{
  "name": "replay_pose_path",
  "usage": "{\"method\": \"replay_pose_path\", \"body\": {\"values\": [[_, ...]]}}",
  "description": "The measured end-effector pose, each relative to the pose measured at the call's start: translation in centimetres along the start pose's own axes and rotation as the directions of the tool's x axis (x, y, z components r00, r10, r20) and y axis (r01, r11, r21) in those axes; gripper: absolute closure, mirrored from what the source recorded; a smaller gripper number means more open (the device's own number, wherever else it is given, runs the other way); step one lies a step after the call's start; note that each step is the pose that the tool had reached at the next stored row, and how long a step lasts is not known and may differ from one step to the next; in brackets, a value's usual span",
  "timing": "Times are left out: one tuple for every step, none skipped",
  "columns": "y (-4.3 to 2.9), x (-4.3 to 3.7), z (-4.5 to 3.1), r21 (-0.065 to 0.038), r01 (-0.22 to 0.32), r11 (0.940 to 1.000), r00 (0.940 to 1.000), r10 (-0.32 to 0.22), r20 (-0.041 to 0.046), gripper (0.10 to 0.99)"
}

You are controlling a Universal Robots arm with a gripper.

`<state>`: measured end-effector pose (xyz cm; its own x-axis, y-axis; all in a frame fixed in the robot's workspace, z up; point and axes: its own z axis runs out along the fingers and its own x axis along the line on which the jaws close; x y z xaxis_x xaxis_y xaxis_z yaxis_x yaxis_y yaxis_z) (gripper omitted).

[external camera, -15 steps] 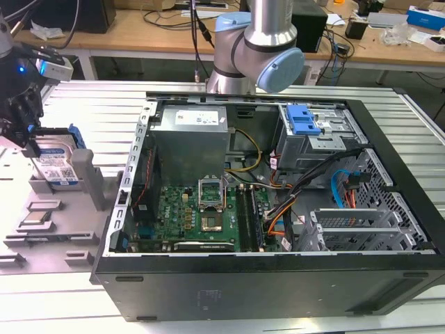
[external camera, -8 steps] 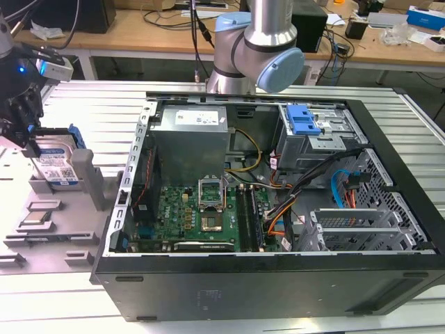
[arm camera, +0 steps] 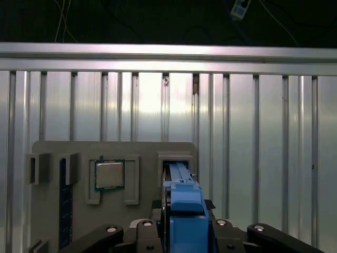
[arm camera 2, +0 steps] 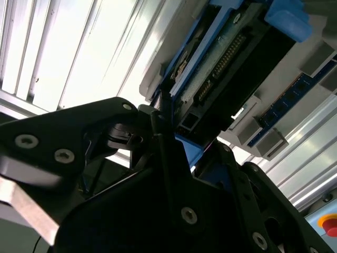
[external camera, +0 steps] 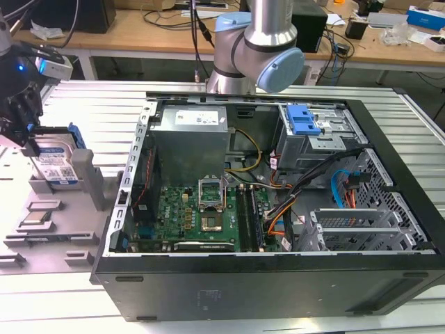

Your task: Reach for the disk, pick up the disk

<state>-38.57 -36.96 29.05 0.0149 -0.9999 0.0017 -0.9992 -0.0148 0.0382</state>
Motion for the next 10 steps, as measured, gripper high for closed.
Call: {"method": "replay_pose_path", "body": {"values": [[0.00,0.00,-0.19,0.000,0.000,1.0000,1.0000,0.000,-0.0001,0.718],[0.01,-0.01,-0.39,0.000,0.000,1.0000,1.0000,0.000,0.0000,0.718],[0.01,-0.01,-0.55,0.000,0.000,1.0000,1.0000,0.000,-0.0001,0.718],[0.02,-0.03,-0.81,0.000,0.000,1.0000,1.0000,0.000,0.0000,0.718],[0.03,-0.05,-1.08,0.000,0.000,1.0000,1.0000,0.000,0.0000,0.718],[0.03,-0.07,-1.32,0.000,0.000,1.0000,1.0000,0.000,0.0000,0.718],[0.03,-0.09,-1.49,0.000,0.000,1.0000,1.0000,0.000,0.0000,0.718],[0.04,-0.10,-1.60,0.000,0.000,1.0000,1.0000,0.000,0.0000,0.718],[0.04,-0.11,-1.73,0.000,0.000,1.0000,1.0000,0.000,0.0000,0.718],[0.04,-0.12,-1.85,0.000,0.000,1.0000,1.0000,0.000,0.0000,0.718]]}}
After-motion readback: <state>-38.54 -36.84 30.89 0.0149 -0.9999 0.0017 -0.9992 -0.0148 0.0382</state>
